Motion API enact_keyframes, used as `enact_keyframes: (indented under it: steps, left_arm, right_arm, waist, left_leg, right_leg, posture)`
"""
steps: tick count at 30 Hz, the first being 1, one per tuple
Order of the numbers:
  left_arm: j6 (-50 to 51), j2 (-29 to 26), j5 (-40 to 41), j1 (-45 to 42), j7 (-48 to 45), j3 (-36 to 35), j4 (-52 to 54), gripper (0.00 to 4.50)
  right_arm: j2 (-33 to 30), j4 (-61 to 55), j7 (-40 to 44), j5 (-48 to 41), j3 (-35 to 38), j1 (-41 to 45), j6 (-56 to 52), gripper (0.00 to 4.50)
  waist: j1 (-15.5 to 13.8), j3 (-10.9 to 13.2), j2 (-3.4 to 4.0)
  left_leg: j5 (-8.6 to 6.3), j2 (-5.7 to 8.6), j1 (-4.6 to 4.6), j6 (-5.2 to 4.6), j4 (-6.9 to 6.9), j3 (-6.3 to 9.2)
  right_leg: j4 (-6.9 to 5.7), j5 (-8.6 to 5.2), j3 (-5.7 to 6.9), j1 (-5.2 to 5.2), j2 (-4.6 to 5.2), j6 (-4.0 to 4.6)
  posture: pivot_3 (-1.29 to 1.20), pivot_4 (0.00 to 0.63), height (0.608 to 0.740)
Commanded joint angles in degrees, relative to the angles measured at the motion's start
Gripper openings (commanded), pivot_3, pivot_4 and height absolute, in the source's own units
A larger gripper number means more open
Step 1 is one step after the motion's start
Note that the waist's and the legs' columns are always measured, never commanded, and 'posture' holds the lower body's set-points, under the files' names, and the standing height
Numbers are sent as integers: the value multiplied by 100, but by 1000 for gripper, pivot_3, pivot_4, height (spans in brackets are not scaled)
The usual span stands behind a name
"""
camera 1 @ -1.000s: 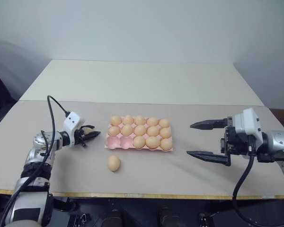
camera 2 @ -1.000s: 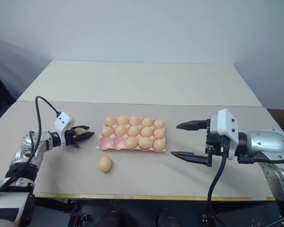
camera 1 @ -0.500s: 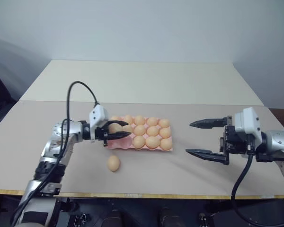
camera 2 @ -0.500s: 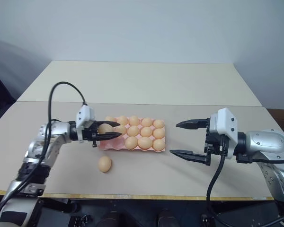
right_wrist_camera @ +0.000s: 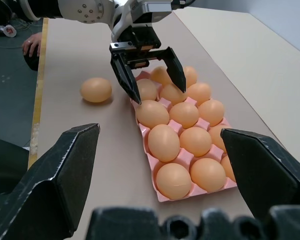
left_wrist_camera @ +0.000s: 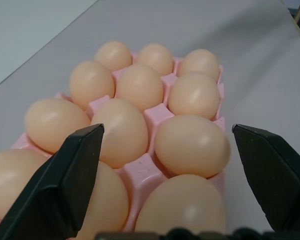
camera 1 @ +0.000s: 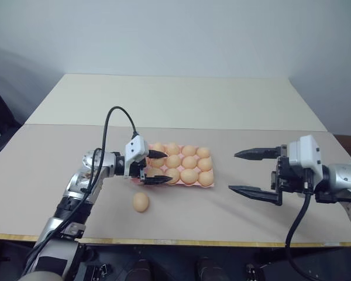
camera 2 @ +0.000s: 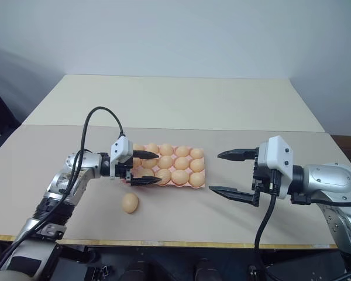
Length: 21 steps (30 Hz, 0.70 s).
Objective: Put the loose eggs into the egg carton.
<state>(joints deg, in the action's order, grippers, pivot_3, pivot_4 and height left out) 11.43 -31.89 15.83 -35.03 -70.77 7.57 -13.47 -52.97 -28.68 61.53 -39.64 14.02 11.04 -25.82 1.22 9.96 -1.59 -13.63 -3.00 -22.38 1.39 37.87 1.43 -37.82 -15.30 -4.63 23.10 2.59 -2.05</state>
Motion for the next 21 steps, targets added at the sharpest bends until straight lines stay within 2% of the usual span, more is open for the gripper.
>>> enact_keyframes:
  steps: [1, 8, 14, 18, 21]
  left_arm:
    - [-9, -516, 350, 93, -148, -660, 410, 4487]
    - [-29, -1693, 1074, 974, -821, -1850, 714, 4487]
    - [217, -2934, 1808, 2114, -2062, -3032, 570, 4487]
    - [74, -3587, 2263, 3022, -2173, -3256, 506, 4487]
    - [-117, -3816, 2350, 3397, -2173, -3313, 413, 4487]
  right_arm:
    - [17, -18, 17, -97, 86, 156, 62, 4500]
    - [20, 186, 211, -104, 33, 229, 65, 4500]
    - [-154, 527, 810, -196, 95, 205, 54, 4500]
    - [-298, 699, 1167, -183, 157, 152, 86, 4500]
    - [-350, 763, 1311, -179, 230, 121, 96, 4500]
  waist:
    - [32, 0, 0]
    - [127, 0, 1]
    - [125, 1, 2]
    - [96, 3, 5]
    - [87, 4, 8]
  left_leg:
    - [0, 0, 0, 0, 0, 0]
    - [0, -4, 2, 0, -1, -1]
    - [0, -6, 3, 0, -2, -5]
    - [0, -8, 6, 0, -3, -6]
    - [-1, -11, 7, 0, -5, -9]
  right_leg:
    - [-1, 0, 0, 1, 0, 0]
    - [0, 0, 0, 2, 1, 0]
    - [2, -2, 1, 3, 1, 1]
    - [1, -4, 3, 2, 3, 1]
    - [2, -5, 3, 4, 3, 3]
  posture:
    - [0, 150, 740]
    - [0, 150, 740]
    - [0, 150, 740]
    - [0, 150, 740]
    - [0, 150, 740]
